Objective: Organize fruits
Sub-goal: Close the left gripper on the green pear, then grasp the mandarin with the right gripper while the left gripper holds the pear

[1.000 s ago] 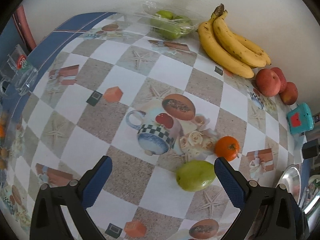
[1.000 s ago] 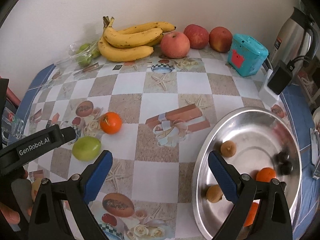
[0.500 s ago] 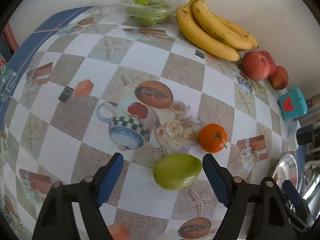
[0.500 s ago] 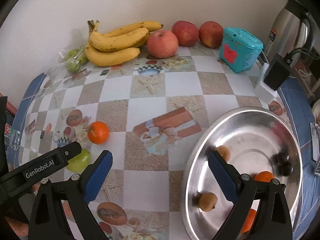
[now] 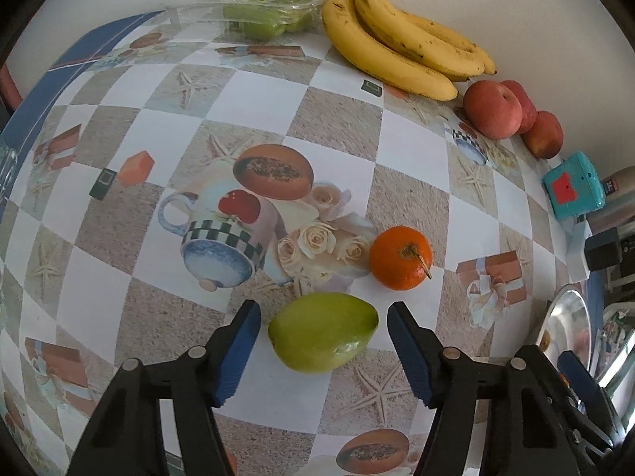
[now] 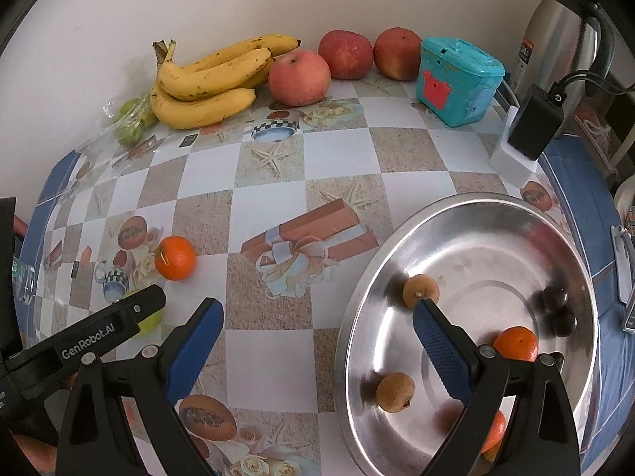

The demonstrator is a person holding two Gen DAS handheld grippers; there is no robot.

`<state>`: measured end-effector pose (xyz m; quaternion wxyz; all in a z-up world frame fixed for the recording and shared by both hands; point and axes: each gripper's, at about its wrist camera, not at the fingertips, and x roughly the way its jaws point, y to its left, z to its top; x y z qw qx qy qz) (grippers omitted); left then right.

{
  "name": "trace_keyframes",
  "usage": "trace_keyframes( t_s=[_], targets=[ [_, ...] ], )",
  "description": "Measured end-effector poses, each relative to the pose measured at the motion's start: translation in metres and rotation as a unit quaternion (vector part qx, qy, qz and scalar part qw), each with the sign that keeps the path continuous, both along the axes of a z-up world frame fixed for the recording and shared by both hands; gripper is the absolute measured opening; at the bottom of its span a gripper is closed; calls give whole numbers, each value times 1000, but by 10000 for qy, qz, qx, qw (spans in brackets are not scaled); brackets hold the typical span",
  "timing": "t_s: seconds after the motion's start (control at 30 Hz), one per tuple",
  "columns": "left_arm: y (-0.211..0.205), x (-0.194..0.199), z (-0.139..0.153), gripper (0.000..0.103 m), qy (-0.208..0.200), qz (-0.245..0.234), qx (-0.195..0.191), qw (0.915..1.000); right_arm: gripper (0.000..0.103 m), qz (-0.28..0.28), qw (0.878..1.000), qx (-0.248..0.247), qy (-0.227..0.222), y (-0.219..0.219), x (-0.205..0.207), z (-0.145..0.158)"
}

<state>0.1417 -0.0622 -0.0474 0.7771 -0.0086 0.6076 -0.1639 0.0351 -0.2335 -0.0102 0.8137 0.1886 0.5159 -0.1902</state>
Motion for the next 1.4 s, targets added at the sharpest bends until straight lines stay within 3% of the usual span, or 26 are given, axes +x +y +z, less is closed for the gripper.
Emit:
trace_keyframes(
  t_s=[0.03,0.13,0.53,0.87,1.03,1.4],
  targets=[
    [-1,0,-1,61,8,-9,-1,10000,96,0,10000,-1,3,0,0,0],
    [-4,0,-3,58,-1,-2,12,10000,96,-5,10000,-12,17,1,0,0],
    [10,0,11,58,-158,175,-63,9997,96,95,9999,5,-134,2,-1,2],
    [36,8,46,58,-864,573,66,9946,96,247,9989,152,-368,12,2,4],
    [49,12,49,58,-861,723,-19,9937,96,402,9982,51,-435,21,4,7],
    [60,16,51,58,-913,836,-143,9922,96,912,9904,142,-1031,43,20,21]
  ],
)
